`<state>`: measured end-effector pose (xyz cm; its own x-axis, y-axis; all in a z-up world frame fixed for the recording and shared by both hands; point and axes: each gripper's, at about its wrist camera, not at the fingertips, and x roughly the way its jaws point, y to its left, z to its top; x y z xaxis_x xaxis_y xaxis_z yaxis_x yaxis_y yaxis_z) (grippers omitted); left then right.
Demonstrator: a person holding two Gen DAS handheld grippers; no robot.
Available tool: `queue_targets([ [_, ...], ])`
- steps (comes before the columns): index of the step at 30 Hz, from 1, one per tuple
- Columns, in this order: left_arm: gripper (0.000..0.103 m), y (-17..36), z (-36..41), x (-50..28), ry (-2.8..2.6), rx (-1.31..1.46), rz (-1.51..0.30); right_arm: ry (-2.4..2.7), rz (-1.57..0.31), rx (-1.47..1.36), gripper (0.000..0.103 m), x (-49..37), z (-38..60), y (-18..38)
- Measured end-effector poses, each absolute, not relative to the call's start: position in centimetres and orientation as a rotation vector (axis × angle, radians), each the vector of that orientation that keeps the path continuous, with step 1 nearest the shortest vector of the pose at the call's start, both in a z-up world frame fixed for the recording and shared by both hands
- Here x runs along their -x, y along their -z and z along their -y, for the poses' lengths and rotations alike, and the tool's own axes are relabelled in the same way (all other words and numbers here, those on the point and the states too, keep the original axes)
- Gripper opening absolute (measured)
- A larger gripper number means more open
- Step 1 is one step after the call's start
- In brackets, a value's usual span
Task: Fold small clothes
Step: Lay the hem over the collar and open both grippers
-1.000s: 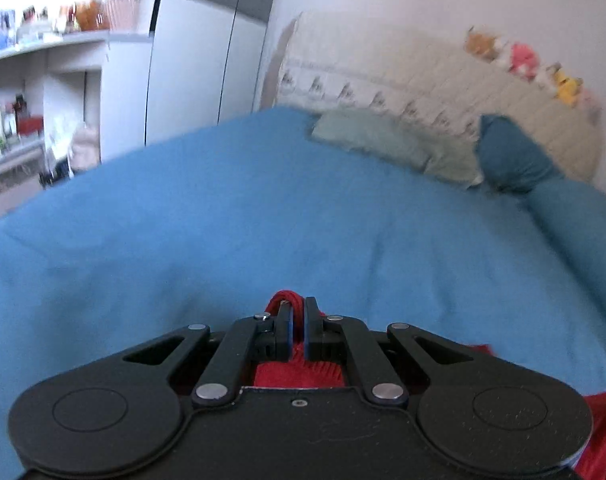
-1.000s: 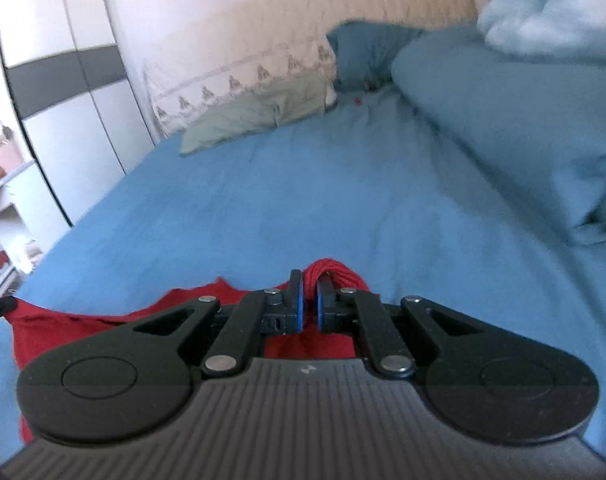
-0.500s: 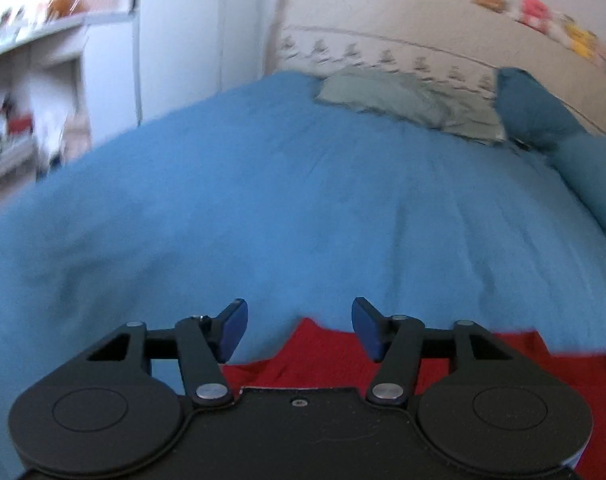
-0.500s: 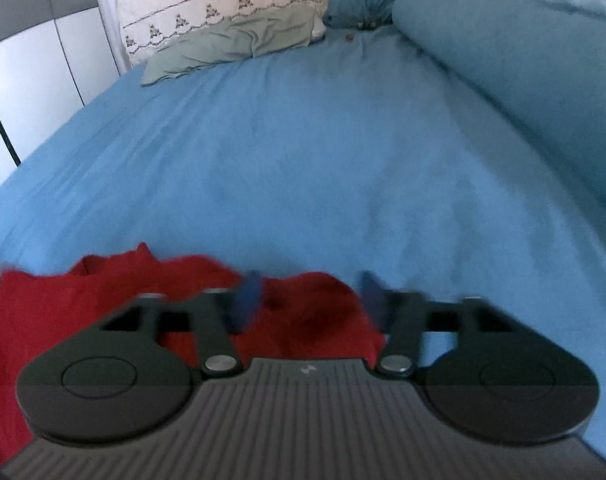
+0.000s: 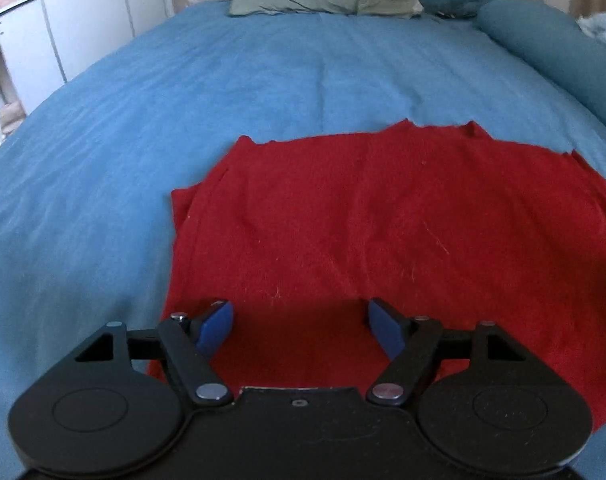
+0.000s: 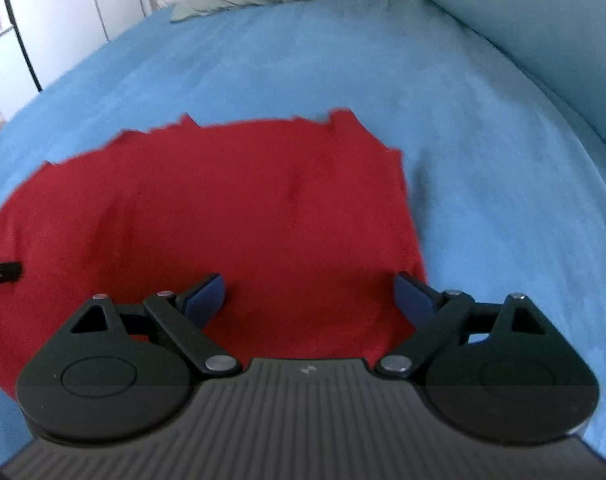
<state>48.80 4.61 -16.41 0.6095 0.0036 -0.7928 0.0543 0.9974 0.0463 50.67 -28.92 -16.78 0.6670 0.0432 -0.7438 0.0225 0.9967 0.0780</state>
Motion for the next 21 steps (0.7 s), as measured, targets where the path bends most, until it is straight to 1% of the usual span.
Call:
queue_targets([
  [2,0.084,16.2,-4.6,-48.9,0.030,-0.085,-0.934,0.018,-0.851,-0.100,0.103,-50.8,29.7,16.7],
  [5,0.084,14.9,-4.4,-49.7,0.000,-0.100,-0.956,0.040,-0.877,-0.142,0.103,-51.2,30.6,15.8],
  [8,0.084,13.0,-3.6,-49.0,-0.018,-0.119,-0.930,0.020,-0.846,-0.169,0.103,-50.1,31.5,13.8],
  [11,0.085,11.1,-2.3,-48.1,-0.004,-0.106,-0.927,0.025,-0.842,-0.134,0.103,-49.5,32.1,11.5],
  [13,0.087,10.4,-1.5,-47.9,-0.006,-0.102,-0.942,0.036,-0.822,-0.114,0.103,-48.8,32.6,10.2],
  [14,0.091,10.1,-1.0,-47.8,0.004,-0.095,-0.949,0.031,-0.817,-0.115,0.103,-48.6,32.8,9.8],
  [16,0.092,9.8,-0.2,-48.2,0.037,-0.093,-0.950,0.024,-0.831,-0.132,0.103,-48.4,33.2,9.7],
  [21,0.092,10.6,2.6,-49.2,0.097,-0.105,-0.960,0.040,-0.874,-0.147,0.103,-48.2,33.3,11.8],
])
